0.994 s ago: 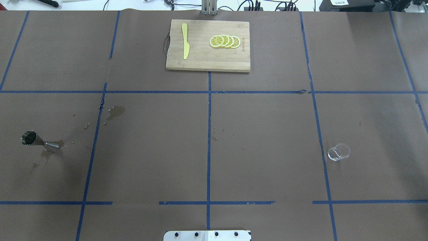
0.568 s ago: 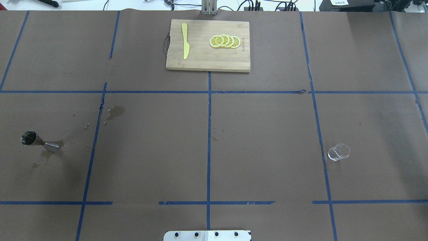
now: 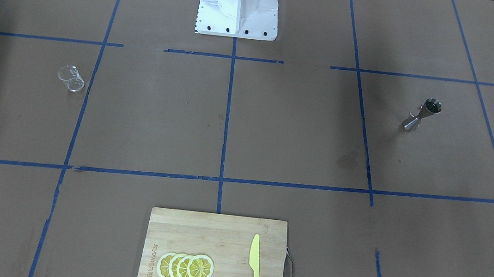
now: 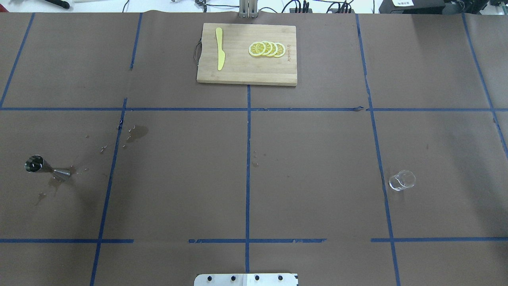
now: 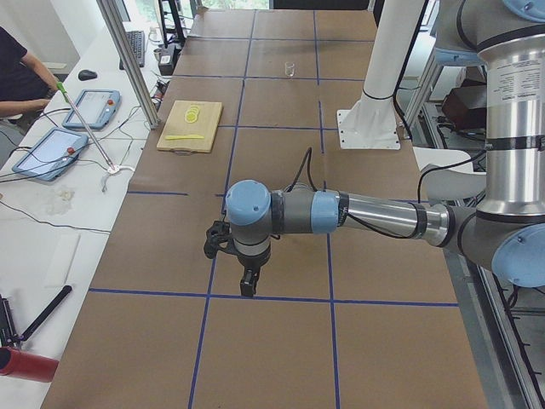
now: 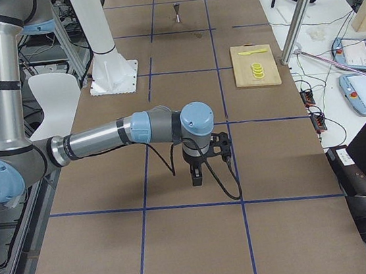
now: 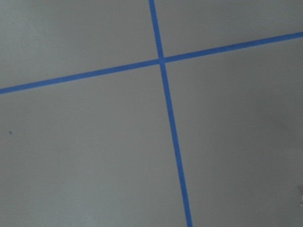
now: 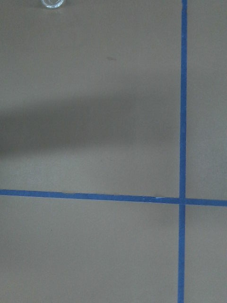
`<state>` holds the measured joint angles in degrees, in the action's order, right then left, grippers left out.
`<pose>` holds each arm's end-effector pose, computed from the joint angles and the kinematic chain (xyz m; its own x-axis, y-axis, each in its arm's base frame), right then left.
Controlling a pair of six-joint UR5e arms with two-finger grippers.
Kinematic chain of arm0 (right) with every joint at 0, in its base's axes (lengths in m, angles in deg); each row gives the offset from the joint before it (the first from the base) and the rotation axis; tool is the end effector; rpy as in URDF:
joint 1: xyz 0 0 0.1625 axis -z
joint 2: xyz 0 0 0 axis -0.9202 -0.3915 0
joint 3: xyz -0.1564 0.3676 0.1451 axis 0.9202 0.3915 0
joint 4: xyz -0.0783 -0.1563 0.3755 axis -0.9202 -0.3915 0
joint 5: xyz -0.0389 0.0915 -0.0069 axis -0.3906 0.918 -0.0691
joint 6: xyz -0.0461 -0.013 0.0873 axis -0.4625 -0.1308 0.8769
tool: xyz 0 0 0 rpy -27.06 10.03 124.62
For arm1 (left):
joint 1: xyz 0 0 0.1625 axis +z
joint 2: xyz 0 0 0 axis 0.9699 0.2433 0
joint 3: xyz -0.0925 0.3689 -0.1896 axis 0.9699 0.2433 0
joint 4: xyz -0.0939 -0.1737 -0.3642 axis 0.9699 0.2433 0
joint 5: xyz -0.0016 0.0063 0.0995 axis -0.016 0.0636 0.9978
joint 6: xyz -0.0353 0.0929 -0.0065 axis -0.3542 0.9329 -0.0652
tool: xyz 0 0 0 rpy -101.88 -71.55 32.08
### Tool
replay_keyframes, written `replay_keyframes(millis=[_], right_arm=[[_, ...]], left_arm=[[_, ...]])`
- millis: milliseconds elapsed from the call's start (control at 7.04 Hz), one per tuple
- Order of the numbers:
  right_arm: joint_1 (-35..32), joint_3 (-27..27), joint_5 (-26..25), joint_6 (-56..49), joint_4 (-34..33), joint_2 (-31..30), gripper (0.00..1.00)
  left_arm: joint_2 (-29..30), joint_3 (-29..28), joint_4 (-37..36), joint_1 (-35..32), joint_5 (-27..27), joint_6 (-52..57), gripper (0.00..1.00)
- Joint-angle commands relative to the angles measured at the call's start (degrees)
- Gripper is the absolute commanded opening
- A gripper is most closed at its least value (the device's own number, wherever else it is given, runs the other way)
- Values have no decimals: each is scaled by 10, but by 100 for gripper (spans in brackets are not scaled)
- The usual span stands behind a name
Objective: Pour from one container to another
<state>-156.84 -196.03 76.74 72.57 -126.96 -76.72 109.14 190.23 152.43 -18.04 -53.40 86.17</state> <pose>0.0581 -0.4287 0.5721 0.6636 -0.0308 0.7474 0.0535 0.9985 -0.0064 -0.0905 -0.4265 0.6039 0.6791 0.1679 -0.7146 -0.0959 0.9854 0.1405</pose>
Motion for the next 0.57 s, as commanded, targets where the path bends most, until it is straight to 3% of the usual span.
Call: replay_keyframes(millis=[0,426], right_arm=[[2,20,-5,-4,1,23,100],[8,24,-8,-1,38,20,100]], left_arm=[[-3,2,8,-3,-1,-8,100],[-8,1,9,-3,2,-7,100]])
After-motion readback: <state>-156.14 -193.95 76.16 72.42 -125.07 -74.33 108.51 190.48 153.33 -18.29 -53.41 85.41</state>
